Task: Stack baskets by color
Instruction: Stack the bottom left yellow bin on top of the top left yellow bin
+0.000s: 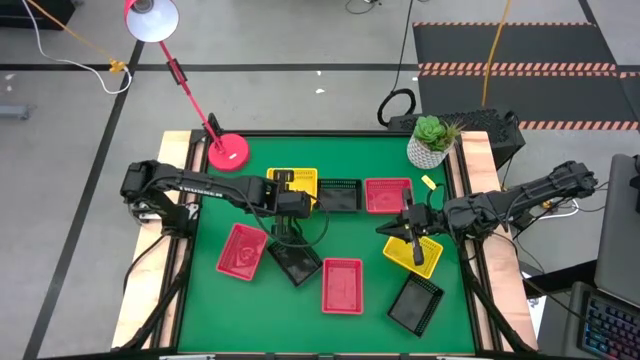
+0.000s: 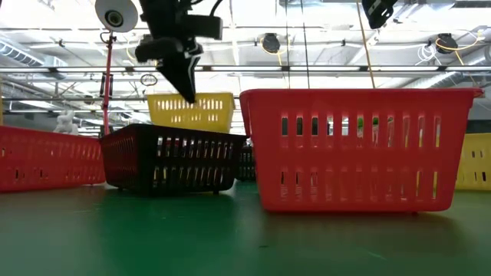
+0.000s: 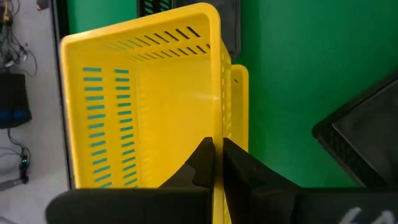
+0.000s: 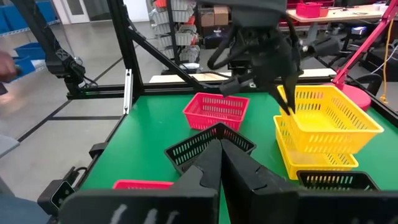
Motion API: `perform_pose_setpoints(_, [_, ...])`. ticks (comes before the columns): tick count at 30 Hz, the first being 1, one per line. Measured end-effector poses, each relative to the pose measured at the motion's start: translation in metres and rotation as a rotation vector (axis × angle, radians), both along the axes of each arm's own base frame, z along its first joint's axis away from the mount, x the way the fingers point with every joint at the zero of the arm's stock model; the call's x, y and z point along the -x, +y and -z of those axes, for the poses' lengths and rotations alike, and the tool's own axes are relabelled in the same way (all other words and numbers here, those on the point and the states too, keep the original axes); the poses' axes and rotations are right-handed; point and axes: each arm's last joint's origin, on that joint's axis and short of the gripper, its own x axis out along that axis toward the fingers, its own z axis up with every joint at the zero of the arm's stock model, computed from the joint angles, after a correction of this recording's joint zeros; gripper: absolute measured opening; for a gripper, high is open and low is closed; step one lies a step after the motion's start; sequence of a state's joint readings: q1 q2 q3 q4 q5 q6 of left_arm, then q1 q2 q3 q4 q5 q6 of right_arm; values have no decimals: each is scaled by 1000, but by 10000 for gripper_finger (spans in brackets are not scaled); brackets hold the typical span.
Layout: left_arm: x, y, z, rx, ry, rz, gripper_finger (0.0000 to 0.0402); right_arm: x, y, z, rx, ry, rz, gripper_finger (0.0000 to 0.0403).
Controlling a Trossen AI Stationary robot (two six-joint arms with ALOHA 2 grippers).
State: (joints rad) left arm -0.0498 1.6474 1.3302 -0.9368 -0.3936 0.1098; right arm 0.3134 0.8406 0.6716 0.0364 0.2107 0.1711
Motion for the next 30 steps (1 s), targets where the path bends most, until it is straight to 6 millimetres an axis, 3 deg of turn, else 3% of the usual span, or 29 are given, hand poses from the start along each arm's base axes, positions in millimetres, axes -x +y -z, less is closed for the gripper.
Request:
perform_pose_setpoints(8, [5, 2, 16, 5, 29, -19, 8, 0, 0, 0, 1, 3, 2, 0])
perform_pose_setpoints(13, [5, 3, 24, 8, 15, -28, 22, 0, 0, 0, 1, 3, 2, 0])
perform_pose_setpoints(30, [5, 6, 27, 7, 21, -35, 15, 0, 0, 0, 1, 3, 2, 0])
